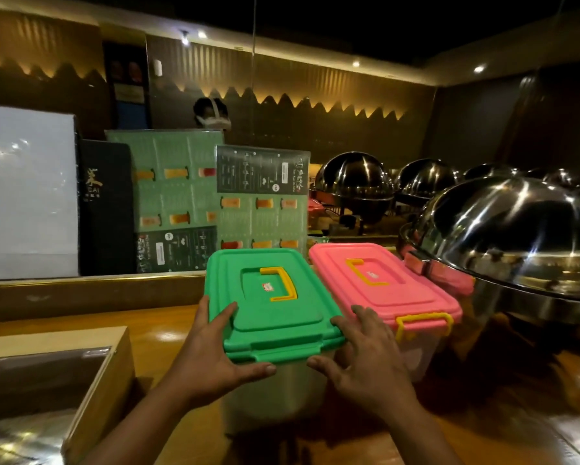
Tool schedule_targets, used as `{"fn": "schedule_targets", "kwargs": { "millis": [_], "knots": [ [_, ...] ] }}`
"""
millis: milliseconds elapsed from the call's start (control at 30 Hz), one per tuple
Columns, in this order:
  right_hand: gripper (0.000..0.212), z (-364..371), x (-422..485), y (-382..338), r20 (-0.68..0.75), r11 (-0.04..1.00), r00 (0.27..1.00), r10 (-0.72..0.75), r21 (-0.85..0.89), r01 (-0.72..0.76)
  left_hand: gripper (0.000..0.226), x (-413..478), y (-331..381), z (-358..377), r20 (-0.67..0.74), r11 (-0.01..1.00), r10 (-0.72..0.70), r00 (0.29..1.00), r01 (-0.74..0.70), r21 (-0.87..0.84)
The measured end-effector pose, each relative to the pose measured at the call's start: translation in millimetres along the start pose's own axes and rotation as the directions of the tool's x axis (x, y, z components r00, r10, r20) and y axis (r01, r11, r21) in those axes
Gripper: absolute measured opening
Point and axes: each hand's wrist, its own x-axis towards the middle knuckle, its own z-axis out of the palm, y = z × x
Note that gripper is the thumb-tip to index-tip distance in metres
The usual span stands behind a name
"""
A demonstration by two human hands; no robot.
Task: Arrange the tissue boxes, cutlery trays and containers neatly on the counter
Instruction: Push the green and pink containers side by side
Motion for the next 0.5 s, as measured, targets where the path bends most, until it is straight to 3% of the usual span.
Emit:
{"fn": "schedule_targets", "kwargs": {
  "millis": [500],
  "knots": [
    [0.104,10.5,14.1,13.7,0.011,1.0,1.0,0.018,0.019,-0.018,0.144,18.1,3.7,10.6,-0.001,0.999,0.044,0.999,-0.044,0.003]
  ]
}}
